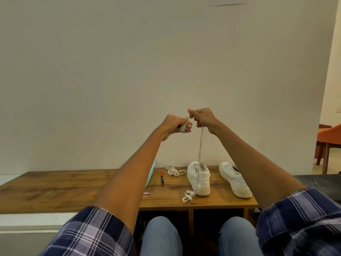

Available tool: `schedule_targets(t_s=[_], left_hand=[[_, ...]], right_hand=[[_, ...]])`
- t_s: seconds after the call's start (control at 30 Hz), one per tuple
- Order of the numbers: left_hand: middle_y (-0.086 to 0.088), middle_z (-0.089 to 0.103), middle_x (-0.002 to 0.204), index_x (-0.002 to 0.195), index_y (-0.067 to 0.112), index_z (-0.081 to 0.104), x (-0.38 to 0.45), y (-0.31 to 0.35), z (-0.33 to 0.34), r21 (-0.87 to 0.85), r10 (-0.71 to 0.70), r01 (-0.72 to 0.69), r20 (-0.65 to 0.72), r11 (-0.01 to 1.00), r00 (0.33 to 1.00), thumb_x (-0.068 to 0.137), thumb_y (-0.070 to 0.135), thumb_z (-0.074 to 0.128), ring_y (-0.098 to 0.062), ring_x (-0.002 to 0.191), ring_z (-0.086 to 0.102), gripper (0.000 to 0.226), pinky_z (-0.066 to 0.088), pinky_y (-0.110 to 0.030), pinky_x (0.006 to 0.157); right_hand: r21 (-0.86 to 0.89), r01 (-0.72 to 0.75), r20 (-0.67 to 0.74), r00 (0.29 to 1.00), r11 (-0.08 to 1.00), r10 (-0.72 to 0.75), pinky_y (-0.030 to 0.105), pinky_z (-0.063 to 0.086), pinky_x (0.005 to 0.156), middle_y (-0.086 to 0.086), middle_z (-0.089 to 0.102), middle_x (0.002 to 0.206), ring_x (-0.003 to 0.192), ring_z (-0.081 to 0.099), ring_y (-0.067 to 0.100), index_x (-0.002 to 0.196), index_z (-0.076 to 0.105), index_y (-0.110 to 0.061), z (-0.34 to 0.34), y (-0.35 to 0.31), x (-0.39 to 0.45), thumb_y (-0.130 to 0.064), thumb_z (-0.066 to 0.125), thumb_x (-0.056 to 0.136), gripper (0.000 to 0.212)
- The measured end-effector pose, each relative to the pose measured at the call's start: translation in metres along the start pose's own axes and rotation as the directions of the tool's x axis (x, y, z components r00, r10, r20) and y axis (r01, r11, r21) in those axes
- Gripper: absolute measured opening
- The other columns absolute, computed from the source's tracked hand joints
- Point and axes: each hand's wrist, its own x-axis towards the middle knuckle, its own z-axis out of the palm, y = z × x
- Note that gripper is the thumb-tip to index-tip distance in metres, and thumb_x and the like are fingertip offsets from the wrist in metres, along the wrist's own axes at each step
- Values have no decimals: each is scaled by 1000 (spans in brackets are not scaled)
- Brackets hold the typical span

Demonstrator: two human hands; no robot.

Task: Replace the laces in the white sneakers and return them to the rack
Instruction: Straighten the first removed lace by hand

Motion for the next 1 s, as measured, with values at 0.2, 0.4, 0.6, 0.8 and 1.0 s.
schedule_targets(t_s=[0.2, 0.4, 0.6, 0.8, 1.0], left_hand=[[1, 66, 57, 85, -1, 64, 1, 7, -4, -427, -42, -11, -114, 904, 993, 96, 14, 51, -7, 53, 65, 23, 55, -14, 59], [-4, 69, 63, 81, -2, 63, 6, 10, -7, -452, -113, 9, -203, 892, 973, 94, 8, 53, -12, 51, 66, 19, 57, -18, 60], [-5, 69, 58, 81, -4, 63, 7, 6, -4, -438, -169, 55, -227, 897, 959, 93, 5, 52, -11, 49, 66, 18, 57, -19, 56], [-10, 68, 72, 83, -3, 62, 5, 6, -18, -384, -158, 70, -202, 921, 967, 95, 7, 51, -13, 53, 67, 19, 58, -20, 61], [-13, 68, 83, 96, -7, 59, -1, -3, -17, -325, -224, 218, 20, 920, 974, 97, 7, 47, -16, 64, 70, 19, 59, -24, 66]], right_hand=[[-74, -165, -17, 986, 983, 165, 21, 35, 47, 4, 47, 63, 51, 40, 14, 68, 60, -5, -6, 41, -2, -33, 55, 94, 39], [-256, -23, 51, 998, 966, 38, 21, 46, 77, 14, 66, 113, 94, 56, 16, 114, 64, 0, 0, 54, 0, -2, 58, 88, 27], [63, 48, 355, 933, 997, -68, 36, 48, 91, 6, 66, 108, 103, 62, 17, 113, 62, -15, 17, 5, -5, 7, 48, 84, 39], [-115, 149, 285, 952, 982, -112, 30, 50, 78, 7, 69, 84, 74, 66, 14, 102, 67, 3, 18, 11, -3, -11, 58, 92, 20], [-354, 310, -219, 890, 882, -401, 31, 52, 72, 5, 73, 81, 73, 67, 18, 90, 74, -7, 15, 7, 9, -7, 56, 88, 19]])
